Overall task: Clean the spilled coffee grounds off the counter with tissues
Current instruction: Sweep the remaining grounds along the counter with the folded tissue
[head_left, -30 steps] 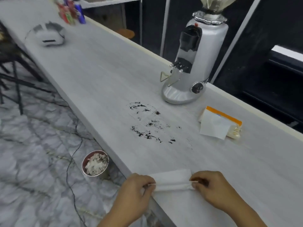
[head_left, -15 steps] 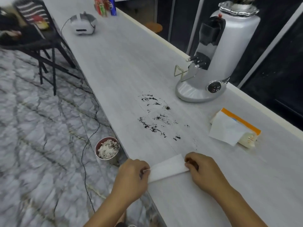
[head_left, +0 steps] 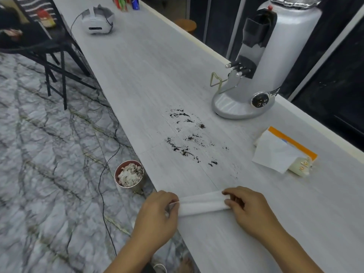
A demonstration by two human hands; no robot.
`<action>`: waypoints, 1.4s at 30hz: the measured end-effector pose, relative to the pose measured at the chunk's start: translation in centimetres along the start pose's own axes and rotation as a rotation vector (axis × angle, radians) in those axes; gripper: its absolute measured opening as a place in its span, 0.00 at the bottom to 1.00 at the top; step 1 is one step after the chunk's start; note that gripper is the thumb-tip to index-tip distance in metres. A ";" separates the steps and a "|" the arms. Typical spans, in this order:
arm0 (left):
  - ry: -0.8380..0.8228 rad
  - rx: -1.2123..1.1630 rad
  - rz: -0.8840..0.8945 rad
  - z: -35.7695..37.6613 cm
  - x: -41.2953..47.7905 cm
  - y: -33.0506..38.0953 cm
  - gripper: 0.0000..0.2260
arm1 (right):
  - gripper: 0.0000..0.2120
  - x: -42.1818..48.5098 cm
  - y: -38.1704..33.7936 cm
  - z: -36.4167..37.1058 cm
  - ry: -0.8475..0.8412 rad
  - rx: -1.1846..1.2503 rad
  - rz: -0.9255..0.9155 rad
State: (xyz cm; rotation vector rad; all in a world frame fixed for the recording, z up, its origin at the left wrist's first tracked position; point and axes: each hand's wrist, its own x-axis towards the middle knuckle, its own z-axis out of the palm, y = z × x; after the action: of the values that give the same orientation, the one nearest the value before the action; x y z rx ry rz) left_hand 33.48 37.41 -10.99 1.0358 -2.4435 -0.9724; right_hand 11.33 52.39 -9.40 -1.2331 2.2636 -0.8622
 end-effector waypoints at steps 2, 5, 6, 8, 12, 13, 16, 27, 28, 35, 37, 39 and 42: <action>0.011 0.015 -0.003 0.1 0.1 -0.3 0.04 | 0.14 0.6 -0.5 0.2 0.019 0.012 0.020; 0.036 0.045 -0.005 0.3 0.4 -0.8 0.04 | 0.10 1.8 -1.0 0.6 0.026 -0.029 0.029; 0.044 0.060 -0.002 0.4 0.5 -1.0 0.04 | 0.09 2.1 -1.0 0.7 0.021 -0.068 0.010; 0.062 0.091 0.006 0.7 0.7 -1.3 0.03 | 0.10 2.3 -0.7 1.2 0.007 -0.141 -0.031; 0.152 0.134 0.032 0.9 0.5 -1.5 0.11 | 0.07 1.8 0.1 2.0 0.117 -0.238 -0.107; 0.173 0.151 0.064 0.9 0.3 -1.6 0.12 | 0.06 1.6 0.2 2.1 0.189 -0.260 -0.139; 0.178 0.218 0.183 1.2 -0.6 -2.2 0.12 | 0.09 0.7 0.5 2.5 0.262 -0.306 -0.292; 0.079 0.279 0.198 3.4 -1.1 -1.8 0.13 | 0.11 -1.7 5.3 0.5 0.132 -0.368 -0.403; 0.068 0.293 0.215 3.8 -1.0 -1.4 0.13 | 0.11 -1.9 5.7 0.0 0.134 -0.380 -0.411; 0.063 0.334 0.226 5.6 -0.3 0.3 0.14 | 0.18 -1.9 8.2 -3.0 0.020 -0.506 -0.438; 0.083 0.312 0.244 6.1 -0.1 0.2 0.15 | 0.20 -1.4 8.9 -3.5 -0.013 -0.510 -0.453; 0.112 0.290 0.284 6.6 0.0 0.2 0.15 | 0.20 -0.9 9.0 -3.6 -0.023 -0.493 -0.472; 0.151 0.269 0.330 7.2 0.1 0.4 0.15 | 0.20 -0.6 8.8 -3.2 -0.029 -0.462 -0.518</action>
State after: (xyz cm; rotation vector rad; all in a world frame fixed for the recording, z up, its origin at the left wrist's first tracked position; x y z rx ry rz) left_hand 29.54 40.92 -15.93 0.7165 -2.5524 -0.4535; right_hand 4.45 57.55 -13.08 -2.0835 2.2205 -0.4756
